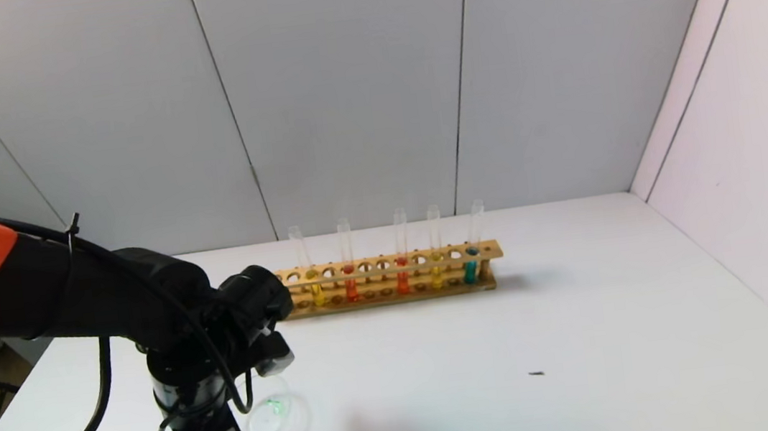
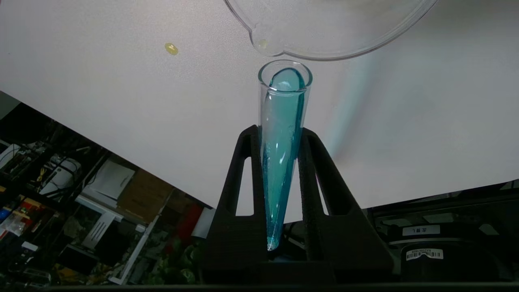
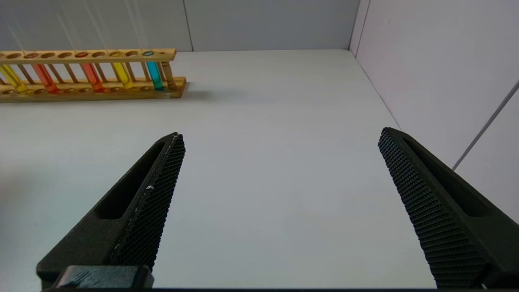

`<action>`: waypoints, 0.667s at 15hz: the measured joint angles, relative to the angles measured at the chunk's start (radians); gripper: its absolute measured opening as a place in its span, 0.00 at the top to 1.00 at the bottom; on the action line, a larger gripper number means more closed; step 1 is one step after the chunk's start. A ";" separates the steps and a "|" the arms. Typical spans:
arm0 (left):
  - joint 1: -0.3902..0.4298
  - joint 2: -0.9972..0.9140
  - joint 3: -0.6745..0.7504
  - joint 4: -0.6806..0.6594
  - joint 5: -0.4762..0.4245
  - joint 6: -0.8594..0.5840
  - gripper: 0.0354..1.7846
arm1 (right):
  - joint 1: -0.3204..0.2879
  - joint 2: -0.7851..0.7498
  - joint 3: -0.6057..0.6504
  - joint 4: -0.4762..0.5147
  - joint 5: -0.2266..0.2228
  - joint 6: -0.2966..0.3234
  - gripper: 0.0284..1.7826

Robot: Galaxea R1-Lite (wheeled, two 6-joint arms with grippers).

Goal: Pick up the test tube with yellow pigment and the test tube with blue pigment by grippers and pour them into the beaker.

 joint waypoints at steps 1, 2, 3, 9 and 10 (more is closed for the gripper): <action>-0.001 0.007 -0.010 0.005 0.002 0.001 0.85 | 0.000 0.000 0.000 0.000 0.000 0.000 0.02; -0.003 0.014 -0.021 0.018 0.007 0.001 0.85 | 0.000 0.000 0.000 0.000 0.000 0.000 0.02; -0.004 0.021 -0.031 0.040 0.014 0.001 0.85 | 0.000 0.000 0.000 0.000 0.000 0.000 0.02; -0.018 0.066 -0.071 0.103 0.023 0.003 0.85 | 0.000 0.000 0.000 0.000 0.000 0.000 0.02; -0.019 0.075 -0.089 0.113 0.024 0.003 0.85 | 0.000 0.000 0.000 0.000 0.000 0.000 0.02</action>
